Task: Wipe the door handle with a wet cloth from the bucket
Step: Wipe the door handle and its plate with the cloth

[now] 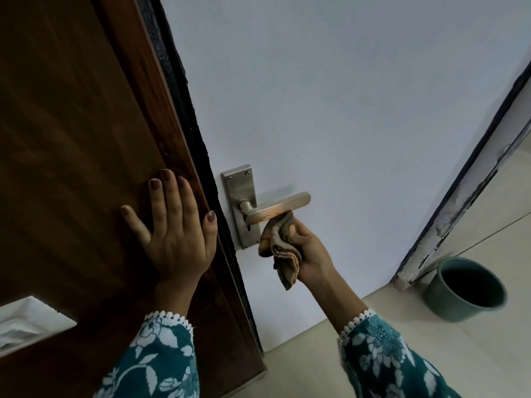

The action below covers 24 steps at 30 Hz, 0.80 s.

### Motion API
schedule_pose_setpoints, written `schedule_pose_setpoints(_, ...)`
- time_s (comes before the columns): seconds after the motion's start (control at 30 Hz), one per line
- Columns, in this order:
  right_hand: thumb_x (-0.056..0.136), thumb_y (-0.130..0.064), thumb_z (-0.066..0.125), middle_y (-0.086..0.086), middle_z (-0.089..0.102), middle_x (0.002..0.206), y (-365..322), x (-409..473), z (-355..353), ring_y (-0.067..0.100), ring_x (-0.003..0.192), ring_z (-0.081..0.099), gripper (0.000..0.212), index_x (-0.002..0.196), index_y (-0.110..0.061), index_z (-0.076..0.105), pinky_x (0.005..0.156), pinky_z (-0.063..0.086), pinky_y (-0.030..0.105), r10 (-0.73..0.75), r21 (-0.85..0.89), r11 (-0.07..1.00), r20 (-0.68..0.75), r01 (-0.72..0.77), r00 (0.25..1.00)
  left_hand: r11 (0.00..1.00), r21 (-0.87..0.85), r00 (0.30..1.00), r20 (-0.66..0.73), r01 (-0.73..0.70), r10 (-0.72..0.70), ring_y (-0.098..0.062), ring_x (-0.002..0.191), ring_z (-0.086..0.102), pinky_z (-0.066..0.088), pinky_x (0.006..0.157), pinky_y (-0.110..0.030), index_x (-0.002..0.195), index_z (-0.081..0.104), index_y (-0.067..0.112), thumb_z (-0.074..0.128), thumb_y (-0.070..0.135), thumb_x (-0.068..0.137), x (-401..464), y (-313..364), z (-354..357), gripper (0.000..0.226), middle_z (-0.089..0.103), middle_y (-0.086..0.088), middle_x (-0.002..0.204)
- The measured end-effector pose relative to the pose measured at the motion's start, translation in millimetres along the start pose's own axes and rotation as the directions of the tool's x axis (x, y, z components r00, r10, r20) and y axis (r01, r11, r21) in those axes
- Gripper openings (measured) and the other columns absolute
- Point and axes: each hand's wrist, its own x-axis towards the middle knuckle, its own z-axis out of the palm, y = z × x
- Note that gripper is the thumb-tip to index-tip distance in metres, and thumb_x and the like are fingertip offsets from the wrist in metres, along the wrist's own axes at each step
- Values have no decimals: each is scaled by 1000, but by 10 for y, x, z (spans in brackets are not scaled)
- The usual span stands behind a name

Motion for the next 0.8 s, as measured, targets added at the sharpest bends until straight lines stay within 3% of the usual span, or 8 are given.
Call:
schedule_pose_setpoints(0.1,96,3,29,21,57,102,136,-18,122,31,83,62,36,124,-2,51,74,53,42,29,-59,998,31,-27,999,1000,13,1000,-7,-3,3,-21,149,1,-7,115,-51,151,14,5,26,35,100,1,12,10,60,10,-4,157)
schedule_pose_setpoints(0.2,91,12,28,18,59,99,369,-34,280,30,87,59,43,125,-2,51,85,47,43,95,-109,990,62,-88,994,1000,-9,1000,-2,-17,17,-22,149,2,-7,115,-52,151,14,6,26,35,100,-7,10,0,60,11,-5,157)
schedule_pose_setpoints(0.27,91,13,28,17,59,99,353,-48,305,30,88,58,43,123,-3,52,85,46,42,106,-118,988,59,-99,993,1000,-19,1000,-4,-23,23,-21,149,3,-6,115,-52,151,16,6,27,34,100,-10,-3,-12,59,14,-6,156)
schedule_pose_setpoints(0.47,98,1,26,17,62,95,143,-92,190,26,75,67,35,119,-4,53,58,57,31,88,-22,996,50,-87,995,999,-6,999,-9,-33,33,-21,149,2,-6,115,-53,151,14,6,27,35,100,-1,9,-9,59,14,-6,155)
schedule_pose_setpoints(0.63,96,4,29,12,64,87,414,-54,377,22,76,66,33,109,-6,58,71,56,33,166,-20,986,86,-165,982,999,-19,1000,1,-26,26,-22,149,5,-5,115,-54,150,17,6,29,34,100,-22,-1,-13,59,23,-10,153)
schedule_pose_setpoints(0.8,99,-2,26,17,72,74,265,-130,235,29,63,70,36,103,-4,61,54,58,33,106,66,991,102,-113,989,999,-34,1000,-5,-28,28,-21,149,5,-6,115,-53,151,17,7,28,35,100,-27,-6,-2,59,19,-7,154)
